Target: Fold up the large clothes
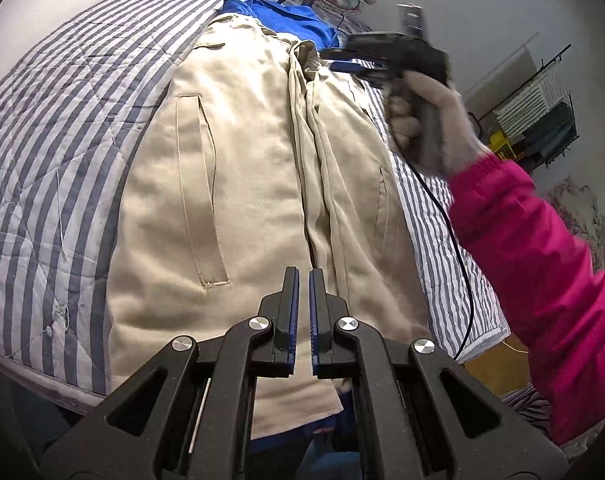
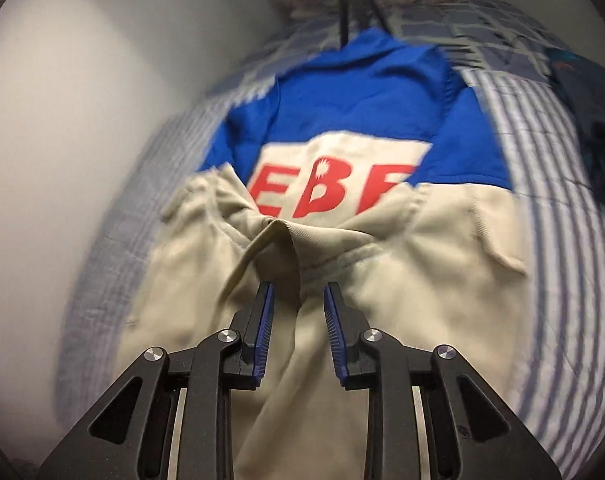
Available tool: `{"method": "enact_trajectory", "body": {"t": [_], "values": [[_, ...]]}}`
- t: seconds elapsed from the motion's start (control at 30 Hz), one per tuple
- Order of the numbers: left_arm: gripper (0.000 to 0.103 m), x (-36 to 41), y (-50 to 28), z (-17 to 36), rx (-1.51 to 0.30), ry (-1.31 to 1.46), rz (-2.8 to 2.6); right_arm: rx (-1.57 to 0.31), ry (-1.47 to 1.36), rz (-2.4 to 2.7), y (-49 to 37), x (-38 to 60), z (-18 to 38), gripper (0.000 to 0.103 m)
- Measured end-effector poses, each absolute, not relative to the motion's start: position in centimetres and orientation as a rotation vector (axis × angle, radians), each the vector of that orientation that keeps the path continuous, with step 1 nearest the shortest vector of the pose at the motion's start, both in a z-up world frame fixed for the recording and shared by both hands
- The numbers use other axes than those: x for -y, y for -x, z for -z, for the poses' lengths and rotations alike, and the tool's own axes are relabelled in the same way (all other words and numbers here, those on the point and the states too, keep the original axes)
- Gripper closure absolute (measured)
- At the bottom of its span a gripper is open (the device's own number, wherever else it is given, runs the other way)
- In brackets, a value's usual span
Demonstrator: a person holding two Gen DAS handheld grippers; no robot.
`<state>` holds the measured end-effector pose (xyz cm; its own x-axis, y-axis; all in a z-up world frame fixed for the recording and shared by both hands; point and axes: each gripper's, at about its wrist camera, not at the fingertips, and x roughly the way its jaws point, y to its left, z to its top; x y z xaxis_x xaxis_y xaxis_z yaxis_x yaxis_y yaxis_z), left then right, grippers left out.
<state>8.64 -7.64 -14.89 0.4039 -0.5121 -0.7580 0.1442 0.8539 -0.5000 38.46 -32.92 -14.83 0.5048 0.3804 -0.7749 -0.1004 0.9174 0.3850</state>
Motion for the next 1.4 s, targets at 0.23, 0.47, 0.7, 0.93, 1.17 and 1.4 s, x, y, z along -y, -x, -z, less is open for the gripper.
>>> {"method": "enact_trajectory", "body": {"t": [0.23,0.47,0.7,0.93,1.17,1.4], "values": [[0.102,6.4,-7.8,14.7,-1.069,0.364,0.389,-1.057,-0.238,-0.351,-27.6,32.1,13.6,0.077],[0.102,4.4,-7.6,17.4,-1.125,0.360,0.338,-1.169,-0.161,-0.354,-19.4,29.9,18.8,0.077],[0.101,2.2,-6.2,18.6,-1.157,0.361,0.322,-1.136,-0.013,-0.342,-12.6,29.0,15.6,0.078],[0.101,1.8,-4.8,15.7,-1.114,0.352,0.417,-1.094,-0.035,-0.417,-5.6,27.6,13.5,0.078],[0.101,5.7,-4.4,19.3,-1.190,0.226,0.492,-1.121,-0.018,-0.441,-3.9,24.4,18.0,0.077],[0.100,4.6,-4.2,17.4,-1.203,0.235,0.543,-1.128,-0.083,-0.449,-3.4,26.8,15.0,0.078]]}}
